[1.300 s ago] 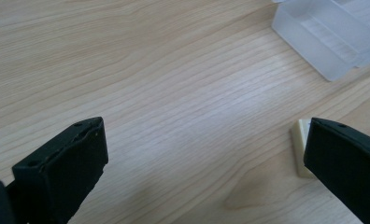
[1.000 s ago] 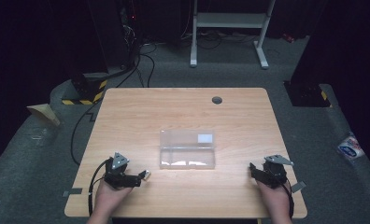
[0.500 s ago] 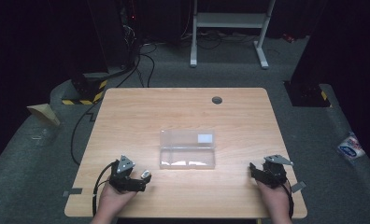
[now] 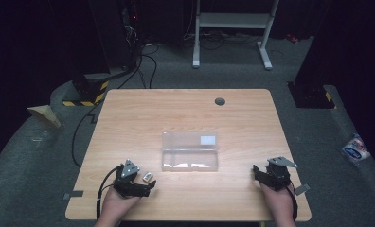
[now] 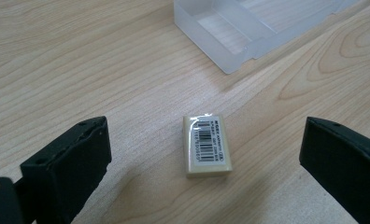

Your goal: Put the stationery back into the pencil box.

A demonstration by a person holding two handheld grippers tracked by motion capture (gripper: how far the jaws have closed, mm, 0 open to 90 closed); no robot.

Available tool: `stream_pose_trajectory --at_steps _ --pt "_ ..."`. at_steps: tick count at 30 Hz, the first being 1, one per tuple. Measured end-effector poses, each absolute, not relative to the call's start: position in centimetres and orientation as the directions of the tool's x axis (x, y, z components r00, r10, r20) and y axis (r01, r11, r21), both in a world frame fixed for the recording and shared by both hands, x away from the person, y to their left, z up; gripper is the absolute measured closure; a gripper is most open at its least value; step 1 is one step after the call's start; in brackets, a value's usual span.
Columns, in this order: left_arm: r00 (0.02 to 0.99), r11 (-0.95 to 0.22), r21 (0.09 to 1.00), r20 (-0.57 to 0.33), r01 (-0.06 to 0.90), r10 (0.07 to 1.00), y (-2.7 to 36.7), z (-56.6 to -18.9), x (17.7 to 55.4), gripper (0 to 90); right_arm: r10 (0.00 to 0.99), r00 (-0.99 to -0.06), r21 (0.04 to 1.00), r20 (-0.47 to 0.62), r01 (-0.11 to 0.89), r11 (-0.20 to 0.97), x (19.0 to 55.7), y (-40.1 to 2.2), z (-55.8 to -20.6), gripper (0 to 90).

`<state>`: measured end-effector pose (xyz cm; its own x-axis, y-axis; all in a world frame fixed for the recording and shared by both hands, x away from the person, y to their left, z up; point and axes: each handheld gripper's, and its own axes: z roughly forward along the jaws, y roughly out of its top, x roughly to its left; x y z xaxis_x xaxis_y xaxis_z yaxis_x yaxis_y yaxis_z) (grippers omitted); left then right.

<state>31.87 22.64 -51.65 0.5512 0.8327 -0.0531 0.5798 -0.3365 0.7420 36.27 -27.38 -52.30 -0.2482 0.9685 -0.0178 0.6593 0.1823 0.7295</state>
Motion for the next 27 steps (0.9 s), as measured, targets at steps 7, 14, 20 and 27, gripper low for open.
stream_pose_trajectory --at_steps 7,14,20,27 --pt "0.553 -0.332 0.742 -0.063 0.582 0.831 22.6 -51.9 32.1 4.8 0.969 -0.248 0.730 -0.017 0.659 0.181 36.3 -27.4 -52.3 32.0" --pt "0.566 -0.348 0.739 -0.054 0.577 0.823 22.7 -52.1 31.7 16.6 0.969 -0.247 0.730 -0.020 0.659 0.183 36.3 -27.4 -52.3 32.1" --pt "0.570 -0.363 0.724 -0.052 0.586 0.820 22.5 -52.2 31.2 30.8 0.969 -0.247 0.731 -0.020 0.658 0.183 36.3 -27.4 -52.3 32.5" --pt "0.548 -0.344 0.736 -0.043 0.583 0.835 22.5 -52.2 30.7 43.6 0.969 -0.248 0.729 -0.013 0.660 0.179 36.2 -27.3 -52.3 32.4"
